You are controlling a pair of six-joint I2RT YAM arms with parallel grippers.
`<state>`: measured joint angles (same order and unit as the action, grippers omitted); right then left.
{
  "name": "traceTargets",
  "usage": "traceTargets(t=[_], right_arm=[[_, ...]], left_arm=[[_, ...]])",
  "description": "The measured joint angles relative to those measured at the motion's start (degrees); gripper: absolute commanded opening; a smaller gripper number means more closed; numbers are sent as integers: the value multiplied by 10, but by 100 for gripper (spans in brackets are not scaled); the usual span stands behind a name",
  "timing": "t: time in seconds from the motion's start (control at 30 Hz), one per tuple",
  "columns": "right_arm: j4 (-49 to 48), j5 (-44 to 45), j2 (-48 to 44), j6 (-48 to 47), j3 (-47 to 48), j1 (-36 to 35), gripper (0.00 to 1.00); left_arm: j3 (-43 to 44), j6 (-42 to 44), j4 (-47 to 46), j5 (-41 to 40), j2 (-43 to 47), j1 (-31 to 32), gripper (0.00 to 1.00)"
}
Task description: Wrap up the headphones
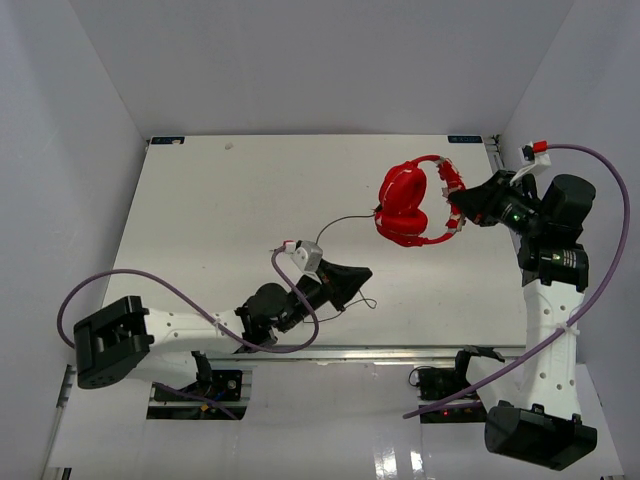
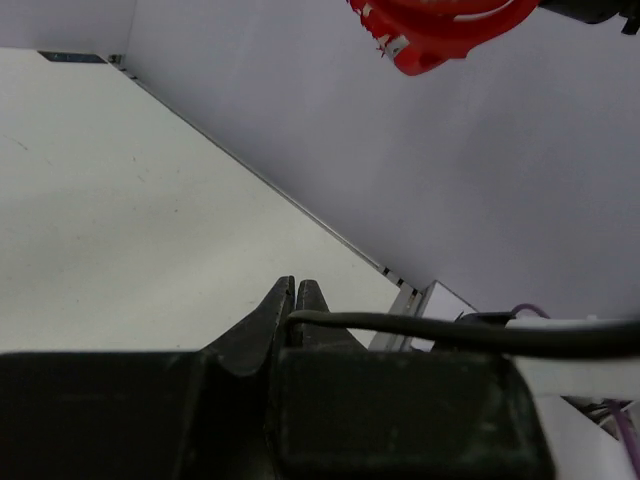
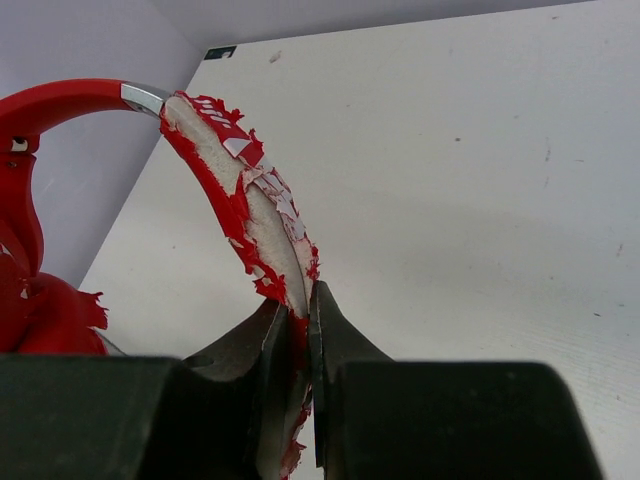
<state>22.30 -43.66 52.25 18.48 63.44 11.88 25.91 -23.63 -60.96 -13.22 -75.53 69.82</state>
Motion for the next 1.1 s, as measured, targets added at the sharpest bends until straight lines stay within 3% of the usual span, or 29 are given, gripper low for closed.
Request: traceTargets(t=[0.23,0.43,0.63,0.87,1.1], right_arm=[[16,101,-14,-6,0,-13,8],[27,218,-15,-27,0,-52,8],[28,331,-6,-43,-15,-118,8],[17,440,19,-90,-38,-172,8],[-10,492,18,-145,-71,-215,8]], left_arm=[[143,-49,289,0,63,0,0],[221,-72,477,56,71,0,0],[328,-88,605,128,56,0,0],[528,-91,719,177,-30,0,0],[672,-96,852,217,-99,-11,0]])
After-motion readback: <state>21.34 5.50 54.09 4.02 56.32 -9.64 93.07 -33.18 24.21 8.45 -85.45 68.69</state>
